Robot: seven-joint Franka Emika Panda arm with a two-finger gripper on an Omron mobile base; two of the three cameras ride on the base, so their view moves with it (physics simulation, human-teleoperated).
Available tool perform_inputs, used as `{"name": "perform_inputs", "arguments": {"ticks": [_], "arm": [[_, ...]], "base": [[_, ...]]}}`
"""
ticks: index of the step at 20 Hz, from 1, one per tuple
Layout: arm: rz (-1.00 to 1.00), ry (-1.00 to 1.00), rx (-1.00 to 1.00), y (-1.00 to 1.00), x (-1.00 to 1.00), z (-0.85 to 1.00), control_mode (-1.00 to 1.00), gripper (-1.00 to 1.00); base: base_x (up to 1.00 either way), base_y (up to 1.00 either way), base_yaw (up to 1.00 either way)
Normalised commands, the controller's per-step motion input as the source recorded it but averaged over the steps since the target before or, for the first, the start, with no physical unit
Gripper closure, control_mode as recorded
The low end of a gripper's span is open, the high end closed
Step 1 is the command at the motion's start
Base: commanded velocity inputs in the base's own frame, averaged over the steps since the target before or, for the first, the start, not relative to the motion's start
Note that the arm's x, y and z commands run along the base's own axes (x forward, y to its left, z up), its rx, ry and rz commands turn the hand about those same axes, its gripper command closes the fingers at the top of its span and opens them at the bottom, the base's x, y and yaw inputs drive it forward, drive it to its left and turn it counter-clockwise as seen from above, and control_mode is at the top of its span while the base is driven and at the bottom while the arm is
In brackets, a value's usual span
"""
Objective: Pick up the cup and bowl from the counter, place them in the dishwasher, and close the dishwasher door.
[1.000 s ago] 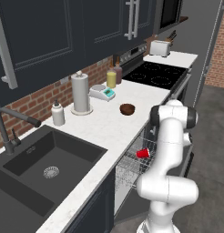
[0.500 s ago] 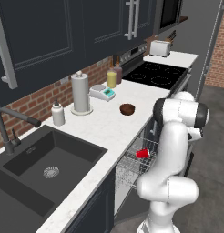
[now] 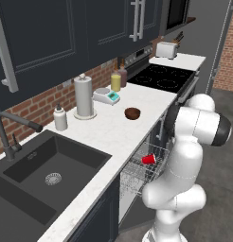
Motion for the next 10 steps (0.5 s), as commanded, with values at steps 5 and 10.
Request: {"name": "perform_inputs", "arguments": {"ticks": [5,10], "arm": [[0.16,0.0,-0.23,0.0,0.3,0.9,-1.0,-1.0],[0.28,0.0,-0.28,0.01,0.34,0.34,-1.0,-1.0]], "base": [[0.0,0.0,0.0],[0.0,0.0,0.0]]}}
